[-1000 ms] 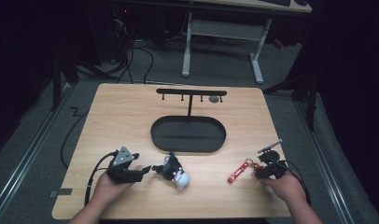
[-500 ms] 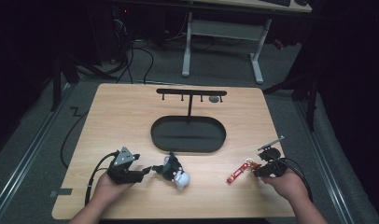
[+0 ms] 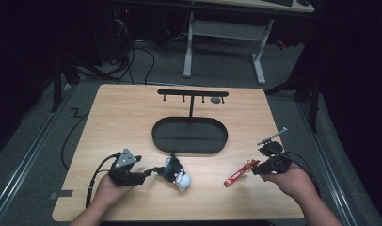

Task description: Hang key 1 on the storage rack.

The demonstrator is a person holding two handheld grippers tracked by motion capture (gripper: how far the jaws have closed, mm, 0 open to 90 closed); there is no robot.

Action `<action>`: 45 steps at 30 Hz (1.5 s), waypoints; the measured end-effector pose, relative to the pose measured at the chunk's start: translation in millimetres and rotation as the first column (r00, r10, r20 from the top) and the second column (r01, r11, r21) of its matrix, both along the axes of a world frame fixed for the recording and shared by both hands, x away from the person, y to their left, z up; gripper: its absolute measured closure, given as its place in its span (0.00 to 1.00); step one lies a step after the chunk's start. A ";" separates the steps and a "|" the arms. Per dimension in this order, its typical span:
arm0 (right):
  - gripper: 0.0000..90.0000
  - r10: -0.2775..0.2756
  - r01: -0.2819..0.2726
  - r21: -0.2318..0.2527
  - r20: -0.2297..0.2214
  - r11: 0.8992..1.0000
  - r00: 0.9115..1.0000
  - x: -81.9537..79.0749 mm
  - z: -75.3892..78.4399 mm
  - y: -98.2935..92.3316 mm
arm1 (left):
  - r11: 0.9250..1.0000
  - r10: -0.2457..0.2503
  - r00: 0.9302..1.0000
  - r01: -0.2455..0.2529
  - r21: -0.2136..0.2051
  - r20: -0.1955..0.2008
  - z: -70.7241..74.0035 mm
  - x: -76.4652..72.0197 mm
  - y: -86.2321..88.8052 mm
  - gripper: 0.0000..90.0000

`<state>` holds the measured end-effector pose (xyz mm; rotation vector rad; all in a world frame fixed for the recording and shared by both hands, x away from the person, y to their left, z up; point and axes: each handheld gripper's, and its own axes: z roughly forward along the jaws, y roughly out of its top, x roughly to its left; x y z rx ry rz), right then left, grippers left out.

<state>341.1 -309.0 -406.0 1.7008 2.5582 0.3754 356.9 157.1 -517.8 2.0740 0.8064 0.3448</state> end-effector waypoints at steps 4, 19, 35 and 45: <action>0.75 0.035 -0.035 -0.001 -0.010 0.999 0.999 1.9 14.1 10.4 | 1.000 -0.001 1.000 0.001 0.002 0.000 0.1 -0.1 0.2 0.34; 0.75 0.102 -0.102 -0.041 -0.004 0.994 0.995 20.8 59.3 41.8 | 1.000 0.000 1.000 0.000 -0.013 0.003 0.5 0.0 1.1 0.34; 0.75 0.117 -0.116 -0.036 0.023 0.993 0.993 54.7 82.4 61.6 | 1.000 -0.012 1.000 0.012 -0.016 0.003 1.1 -0.1 1.3 0.34; 0.75 0.099 -0.098 -0.028 0.050 0.995 0.994 76.1 91.5 66.5 | 1.000 -0.018 1.000 0.018 -0.013 0.003 1.3 -0.3 1.9 0.35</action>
